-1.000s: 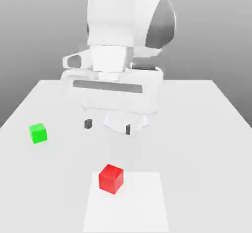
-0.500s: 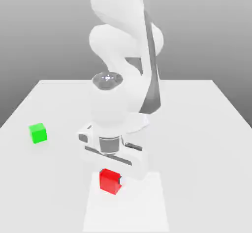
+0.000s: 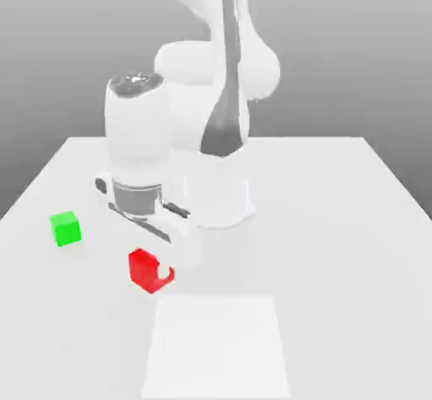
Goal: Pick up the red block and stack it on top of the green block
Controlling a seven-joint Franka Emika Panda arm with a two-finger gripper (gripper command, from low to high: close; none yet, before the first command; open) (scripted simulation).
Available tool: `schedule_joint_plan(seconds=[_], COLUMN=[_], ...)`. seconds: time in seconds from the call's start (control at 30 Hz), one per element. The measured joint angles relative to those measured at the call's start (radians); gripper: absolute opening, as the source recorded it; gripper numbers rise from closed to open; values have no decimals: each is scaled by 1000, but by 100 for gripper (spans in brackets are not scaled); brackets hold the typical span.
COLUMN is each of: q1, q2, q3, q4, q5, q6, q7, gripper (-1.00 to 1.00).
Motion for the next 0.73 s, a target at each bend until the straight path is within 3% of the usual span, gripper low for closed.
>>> schedule_joint_plan(seconds=[0.4,0.53,0.63,0.67,0.73], q1=[-488,-509,-490,-495,-491], q2=[-116,2,111,137,137], q3=[-257,-300,-291,-277,-277], q4=[-38,-32,-30,-29,-29], q5=[-112,-31,94,131,131], q6=[-72,37,137,160,160], q7=[407,390,306,281,281], gripper=[-100,-100,-100,100,100])
